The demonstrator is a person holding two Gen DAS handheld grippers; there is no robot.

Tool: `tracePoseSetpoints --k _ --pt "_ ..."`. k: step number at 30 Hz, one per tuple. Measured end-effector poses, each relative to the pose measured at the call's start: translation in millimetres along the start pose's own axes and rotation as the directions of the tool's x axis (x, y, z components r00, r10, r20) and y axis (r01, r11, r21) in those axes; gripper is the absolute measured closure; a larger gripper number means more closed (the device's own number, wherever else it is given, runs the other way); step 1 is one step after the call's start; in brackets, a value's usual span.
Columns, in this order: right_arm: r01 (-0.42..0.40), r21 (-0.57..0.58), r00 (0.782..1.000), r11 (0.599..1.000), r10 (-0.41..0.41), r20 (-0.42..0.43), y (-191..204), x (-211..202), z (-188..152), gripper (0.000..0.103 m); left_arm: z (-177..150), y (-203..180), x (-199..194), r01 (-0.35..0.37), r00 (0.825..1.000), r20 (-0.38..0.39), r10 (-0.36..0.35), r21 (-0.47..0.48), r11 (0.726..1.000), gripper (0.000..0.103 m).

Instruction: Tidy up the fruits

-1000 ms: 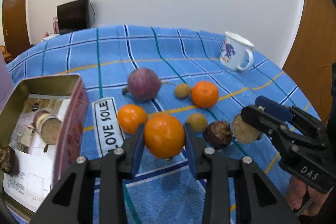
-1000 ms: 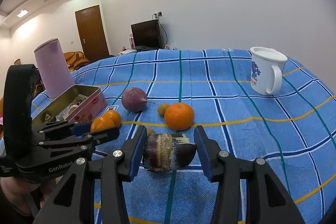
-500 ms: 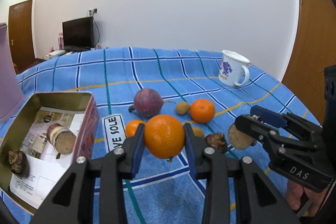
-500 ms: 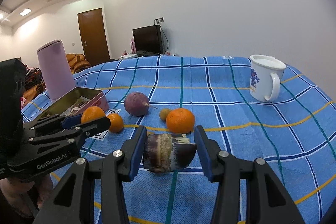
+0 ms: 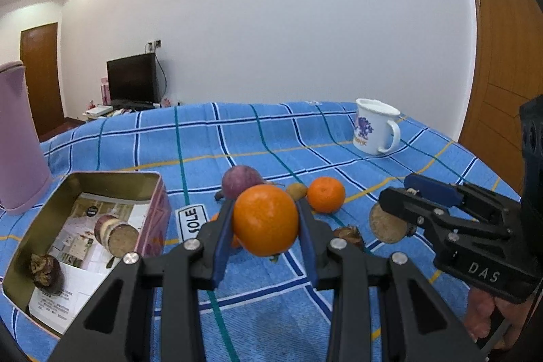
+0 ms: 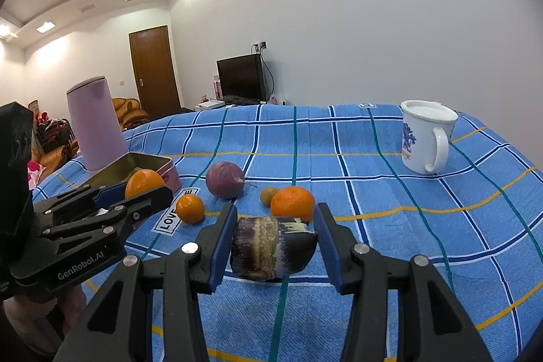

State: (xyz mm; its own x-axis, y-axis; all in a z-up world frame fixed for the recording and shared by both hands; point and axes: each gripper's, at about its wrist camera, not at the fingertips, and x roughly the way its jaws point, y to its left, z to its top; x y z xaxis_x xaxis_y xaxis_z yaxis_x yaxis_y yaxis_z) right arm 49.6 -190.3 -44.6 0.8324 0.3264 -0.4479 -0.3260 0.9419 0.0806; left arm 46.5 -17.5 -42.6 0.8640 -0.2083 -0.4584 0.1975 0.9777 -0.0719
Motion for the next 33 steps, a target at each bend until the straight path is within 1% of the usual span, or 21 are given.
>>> tracePoseSetpoints --k 8,17,33 --pt "-0.007 -0.003 1.0 1.0 0.007 0.024 -0.2 -5.1 -0.7 0.054 -0.5 -6.7 -10.0 -0.01 0.999 0.052 0.008 0.031 0.999 0.066" --pt "-0.003 -0.004 0.999 1.0 0.004 0.054 -0.1 -10.9 -1.8 0.054 -1.3 -6.6 -18.6 -0.016 0.995 0.097 0.013 0.029 0.999 0.066" --pt "-0.013 -0.018 0.996 1.0 0.014 0.088 3.8 -20.4 -4.3 0.054 -3.5 -11.3 -29.1 -0.021 0.988 0.151 0.013 0.052 0.998 0.066"
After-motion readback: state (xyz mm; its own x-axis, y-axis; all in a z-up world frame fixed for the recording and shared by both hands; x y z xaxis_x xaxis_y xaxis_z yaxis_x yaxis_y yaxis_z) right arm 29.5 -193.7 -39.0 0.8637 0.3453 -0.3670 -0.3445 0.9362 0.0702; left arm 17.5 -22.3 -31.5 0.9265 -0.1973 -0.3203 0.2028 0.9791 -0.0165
